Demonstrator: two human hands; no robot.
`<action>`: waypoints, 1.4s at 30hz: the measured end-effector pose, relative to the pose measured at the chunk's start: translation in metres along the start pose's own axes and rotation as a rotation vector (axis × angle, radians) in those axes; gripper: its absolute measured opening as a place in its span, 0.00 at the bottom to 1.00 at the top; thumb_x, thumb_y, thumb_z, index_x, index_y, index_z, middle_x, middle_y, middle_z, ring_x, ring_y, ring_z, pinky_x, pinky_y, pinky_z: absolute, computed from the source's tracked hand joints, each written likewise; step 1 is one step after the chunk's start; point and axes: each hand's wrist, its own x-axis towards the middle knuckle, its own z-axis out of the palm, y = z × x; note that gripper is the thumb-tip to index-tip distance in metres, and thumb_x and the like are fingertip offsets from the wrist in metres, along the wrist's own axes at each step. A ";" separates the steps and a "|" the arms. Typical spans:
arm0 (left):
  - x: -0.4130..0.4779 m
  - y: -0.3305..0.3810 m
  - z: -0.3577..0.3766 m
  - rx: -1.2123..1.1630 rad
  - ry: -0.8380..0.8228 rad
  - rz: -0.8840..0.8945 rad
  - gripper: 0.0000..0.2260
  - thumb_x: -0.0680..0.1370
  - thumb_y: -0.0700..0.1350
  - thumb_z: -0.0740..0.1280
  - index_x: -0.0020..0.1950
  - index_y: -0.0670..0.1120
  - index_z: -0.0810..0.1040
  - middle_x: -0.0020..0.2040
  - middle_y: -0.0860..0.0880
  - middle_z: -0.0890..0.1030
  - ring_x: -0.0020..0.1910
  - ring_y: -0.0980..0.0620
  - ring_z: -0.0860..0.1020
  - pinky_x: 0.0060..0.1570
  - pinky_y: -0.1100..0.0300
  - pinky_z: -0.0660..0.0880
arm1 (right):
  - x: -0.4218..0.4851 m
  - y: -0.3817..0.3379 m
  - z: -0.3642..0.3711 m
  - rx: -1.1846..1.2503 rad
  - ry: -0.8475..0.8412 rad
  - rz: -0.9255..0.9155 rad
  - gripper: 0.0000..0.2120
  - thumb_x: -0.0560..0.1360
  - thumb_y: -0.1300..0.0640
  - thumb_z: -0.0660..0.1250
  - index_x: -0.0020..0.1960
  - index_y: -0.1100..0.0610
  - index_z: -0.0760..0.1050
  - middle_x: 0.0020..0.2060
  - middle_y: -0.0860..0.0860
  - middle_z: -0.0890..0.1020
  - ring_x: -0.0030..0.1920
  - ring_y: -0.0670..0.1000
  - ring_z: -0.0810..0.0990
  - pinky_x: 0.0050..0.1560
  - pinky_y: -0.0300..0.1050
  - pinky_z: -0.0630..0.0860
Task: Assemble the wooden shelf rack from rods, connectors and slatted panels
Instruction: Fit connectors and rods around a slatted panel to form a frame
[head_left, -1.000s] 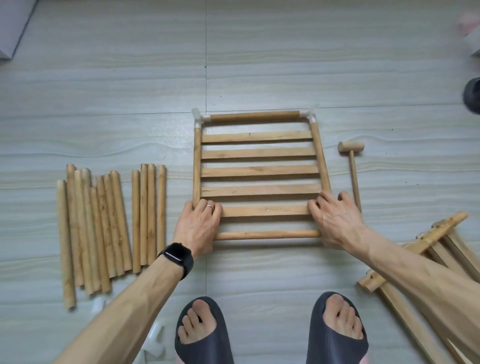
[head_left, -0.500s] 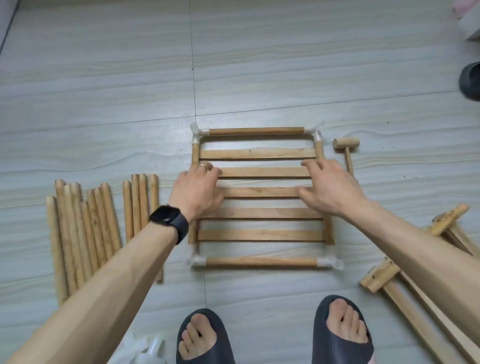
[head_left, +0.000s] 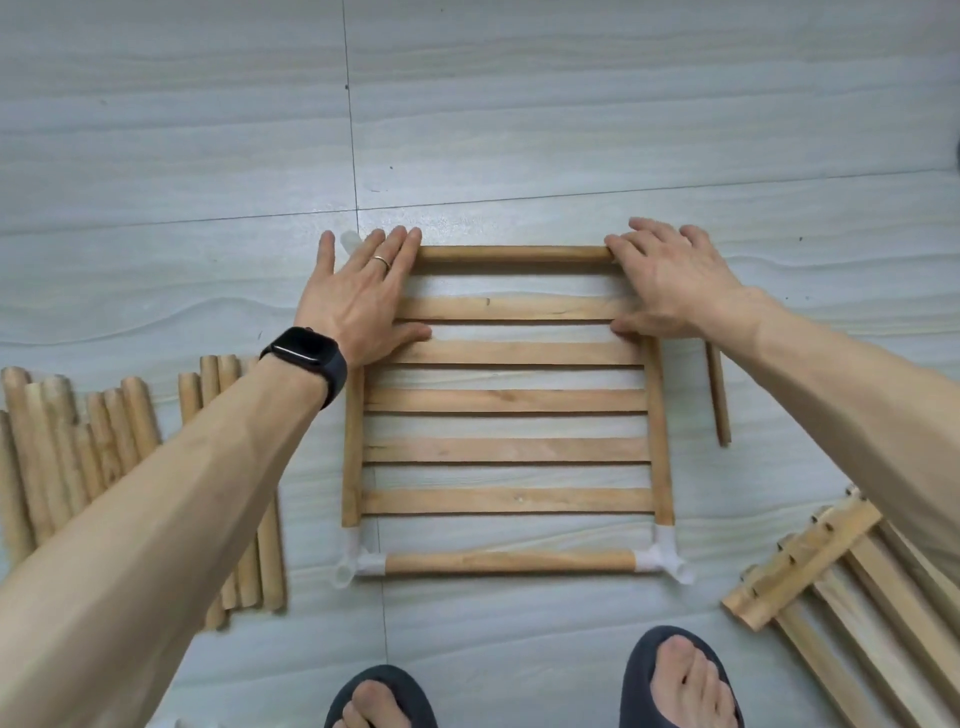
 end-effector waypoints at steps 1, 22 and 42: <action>0.003 0.001 -0.001 -0.010 -0.010 0.009 0.46 0.76 0.70 0.60 0.83 0.47 0.43 0.82 0.48 0.54 0.81 0.46 0.54 0.76 0.38 0.54 | 0.001 0.002 -0.001 -0.006 0.021 -0.026 0.45 0.70 0.38 0.75 0.77 0.55 0.60 0.75 0.54 0.68 0.79 0.54 0.57 0.74 0.59 0.57; -0.136 0.134 0.025 -0.282 -0.062 0.193 0.44 0.75 0.75 0.51 0.83 0.49 0.50 0.83 0.46 0.51 0.81 0.43 0.48 0.78 0.37 0.47 | -0.174 -0.050 0.074 0.356 0.146 -0.082 0.42 0.72 0.27 0.60 0.73 0.56 0.70 0.72 0.55 0.70 0.75 0.59 0.65 0.73 0.61 0.66; -0.173 0.127 0.044 -0.268 -0.032 0.009 0.40 0.72 0.66 0.71 0.76 0.45 0.63 0.73 0.45 0.67 0.69 0.43 0.65 0.71 0.47 0.63 | -0.170 -0.070 0.078 -0.206 -0.054 -0.178 0.30 0.68 0.45 0.71 0.65 0.56 0.68 0.62 0.53 0.72 0.68 0.55 0.67 0.70 0.62 0.57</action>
